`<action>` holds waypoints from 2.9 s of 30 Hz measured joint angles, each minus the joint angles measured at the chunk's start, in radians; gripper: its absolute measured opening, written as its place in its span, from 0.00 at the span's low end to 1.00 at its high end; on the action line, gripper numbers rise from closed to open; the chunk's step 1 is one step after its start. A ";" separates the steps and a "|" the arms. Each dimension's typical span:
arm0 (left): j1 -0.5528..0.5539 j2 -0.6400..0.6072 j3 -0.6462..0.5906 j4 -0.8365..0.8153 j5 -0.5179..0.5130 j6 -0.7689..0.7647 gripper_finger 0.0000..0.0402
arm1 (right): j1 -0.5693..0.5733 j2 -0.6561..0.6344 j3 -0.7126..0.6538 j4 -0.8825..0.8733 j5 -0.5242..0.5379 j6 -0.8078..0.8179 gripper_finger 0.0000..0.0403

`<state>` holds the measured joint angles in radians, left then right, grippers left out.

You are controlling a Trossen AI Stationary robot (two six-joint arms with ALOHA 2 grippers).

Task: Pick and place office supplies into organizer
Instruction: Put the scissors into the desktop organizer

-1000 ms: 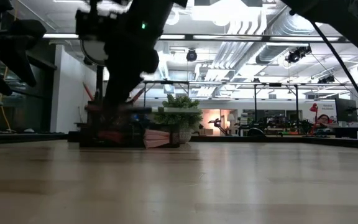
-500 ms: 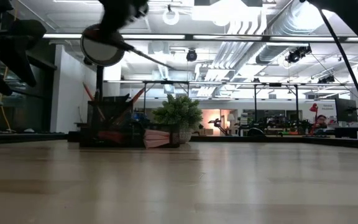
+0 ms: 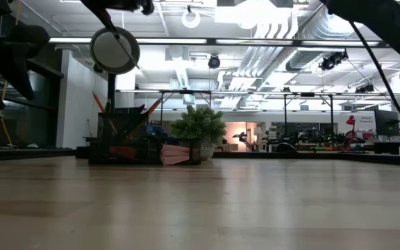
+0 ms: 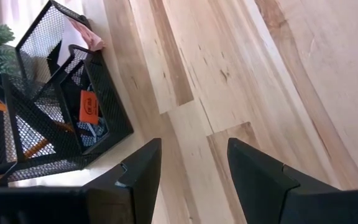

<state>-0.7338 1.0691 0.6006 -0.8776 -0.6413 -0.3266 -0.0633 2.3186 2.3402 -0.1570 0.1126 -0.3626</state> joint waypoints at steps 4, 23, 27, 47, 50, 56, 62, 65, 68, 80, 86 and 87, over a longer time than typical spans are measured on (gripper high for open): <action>0.000 0.000 0.000 0.001 0.002 0.000 0.43 | -0.050 0.023 0.000 0.050 -0.083 0.049 0.17; 0.000 0.000 0.000 0.004 -0.003 0.004 0.43 | -0.184 0.089 0.000 0.140 -0.436 0.191 0.17; 0.000 0.000 0.000 0.004 -0.004 0.004 0.43 | -0.200 0.121 0.000 0.153 -0.445 0.210 0.17; 0.000 0.000 0.000 0.003 -0.005 0.007 0.43 | -0.205 0.217 0.000 0.251 -0.447 0.232 0.17; 0.000 0.000 0.000 0.003 -0.005 0.007 0.43 | -0.205 0.217 0.000 0.250 -0.421 0.231 0.17; 0.000 0.000 0.000 0.003 -0.005 0.007 0.43 | -0.205 0.221 0.000 0.225 -0.383 0.250 0.17; 0.000 0.000 0.000 0.003 -0.005 0.007 0.43 | -0.205 0.223 0.000 0.133 -0.350 0.235 0.20; 0.000 0.000 0.000 0.003 -0.005 0.007 0.43 | -0.204 0.223 0.000 0.115 -0.350 0.234 0.22; 0.000 0.000 0.000 0.003 -0.005 0.007 0.43 | -0.205 0.223 0.000 0.108 -0.350 0.233 0.23; 0.000 0.000 0.000 0.003 -0.006 0.007 0.43 | -0.204 0.223 0.000 0.088 -0.333 0.263 0.24; 0.000 0.000 0.000 0.004 -0.013 0.007 0.43 | -0.183 0.223 0.000 0.136 -0.177 0.315 0.17; 0.000 0.000 0.000 0.003 -0.013 0.007 0.43 | -0.180 0.223 0.000 0.145 -0.164 0.315 0.17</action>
<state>-0.7334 1.0695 0.6006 -0.8742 -0.6548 -0.3195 -0.2431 2.5420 2.3398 -0.0122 -0.0515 -0.0479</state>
